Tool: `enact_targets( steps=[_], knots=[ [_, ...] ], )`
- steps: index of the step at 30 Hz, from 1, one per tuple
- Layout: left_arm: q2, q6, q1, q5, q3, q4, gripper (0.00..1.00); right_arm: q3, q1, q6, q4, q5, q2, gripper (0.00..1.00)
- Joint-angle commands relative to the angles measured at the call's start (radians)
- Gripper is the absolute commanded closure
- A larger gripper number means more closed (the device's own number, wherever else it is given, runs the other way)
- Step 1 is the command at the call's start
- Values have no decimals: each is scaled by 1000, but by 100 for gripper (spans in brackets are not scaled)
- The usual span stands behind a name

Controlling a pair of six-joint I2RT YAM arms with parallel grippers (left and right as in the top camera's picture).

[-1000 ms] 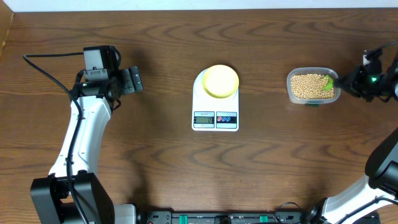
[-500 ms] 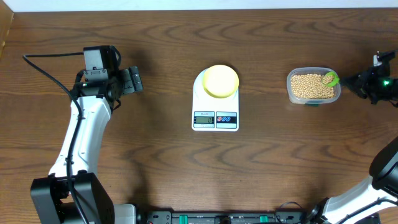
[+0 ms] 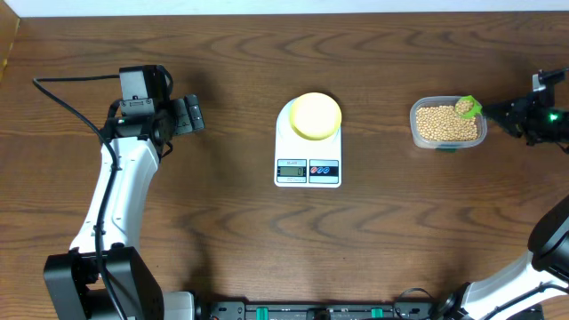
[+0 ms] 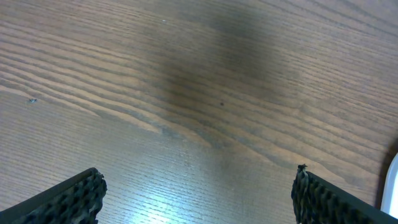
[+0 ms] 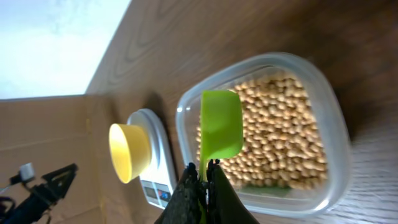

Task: Scoop item into bowl and weigh 50g on scale
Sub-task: 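Raise the filled scoop out of the tub with the right gripper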

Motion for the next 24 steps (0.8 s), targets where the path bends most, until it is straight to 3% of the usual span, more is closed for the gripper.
enact_targets(
  steps=[1,24],
  knots=[
    [14,-9,0,-17,1,-2,2,-8,-2,-26,0,-72,6,98],
    [14,-9,0,-17,1,-2,2,-8,38,30,56,-198,6,95]
  ],
)
